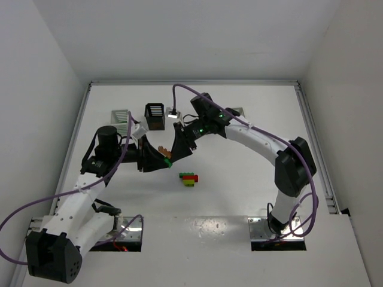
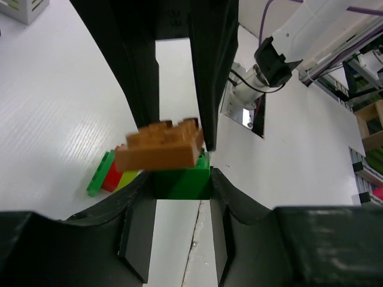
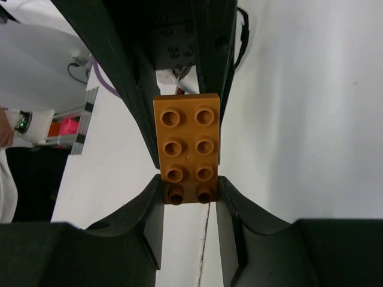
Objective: Sort the legos into containers by color
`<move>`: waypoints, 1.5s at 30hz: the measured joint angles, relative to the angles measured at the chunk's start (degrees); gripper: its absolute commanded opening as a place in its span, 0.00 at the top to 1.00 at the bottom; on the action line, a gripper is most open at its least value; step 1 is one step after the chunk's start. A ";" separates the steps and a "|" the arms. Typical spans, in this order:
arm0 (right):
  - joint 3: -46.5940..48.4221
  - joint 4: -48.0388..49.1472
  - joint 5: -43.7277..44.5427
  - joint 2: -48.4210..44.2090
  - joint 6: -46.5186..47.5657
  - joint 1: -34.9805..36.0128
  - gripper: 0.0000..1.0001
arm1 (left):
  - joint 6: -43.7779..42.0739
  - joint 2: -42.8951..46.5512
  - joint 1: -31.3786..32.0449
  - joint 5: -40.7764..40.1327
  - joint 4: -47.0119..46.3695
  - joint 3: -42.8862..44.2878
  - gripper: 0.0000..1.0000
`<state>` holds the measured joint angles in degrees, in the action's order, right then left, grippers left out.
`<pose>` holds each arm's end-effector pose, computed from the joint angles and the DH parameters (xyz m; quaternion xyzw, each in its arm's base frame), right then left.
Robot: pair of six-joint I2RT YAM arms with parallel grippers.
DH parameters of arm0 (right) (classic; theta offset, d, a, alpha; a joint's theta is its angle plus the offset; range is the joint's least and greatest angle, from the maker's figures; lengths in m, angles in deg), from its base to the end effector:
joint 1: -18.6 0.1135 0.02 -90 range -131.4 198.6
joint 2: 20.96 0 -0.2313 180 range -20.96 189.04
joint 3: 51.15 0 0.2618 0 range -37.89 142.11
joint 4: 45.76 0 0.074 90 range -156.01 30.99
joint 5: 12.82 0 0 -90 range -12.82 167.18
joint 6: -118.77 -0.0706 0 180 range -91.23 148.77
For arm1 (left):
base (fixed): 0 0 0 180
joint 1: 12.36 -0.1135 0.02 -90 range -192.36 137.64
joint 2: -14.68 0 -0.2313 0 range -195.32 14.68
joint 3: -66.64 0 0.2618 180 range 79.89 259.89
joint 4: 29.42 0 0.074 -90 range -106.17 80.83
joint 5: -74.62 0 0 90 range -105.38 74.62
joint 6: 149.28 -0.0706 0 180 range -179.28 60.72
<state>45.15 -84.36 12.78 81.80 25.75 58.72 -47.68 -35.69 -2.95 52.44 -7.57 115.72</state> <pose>0.2687 0.3097 0.2357 -0.4418 0.6765 0.5768 0.1197 0.2130 -0.1016 0.2462 0.2941 0.6984 -0.5411 0.3647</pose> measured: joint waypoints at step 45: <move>-0.98 -0.44 23.76 -5.01 5.81 -9.62 1.00 | -2.99 -34.38 -11.72 -72.30 6.43 28.96 0.75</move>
<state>44.17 -84.79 36.54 76.80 31.56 49.10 -50.67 -70.07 -14.67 -19.87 -1.15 144.68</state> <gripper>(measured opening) 0.346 0.413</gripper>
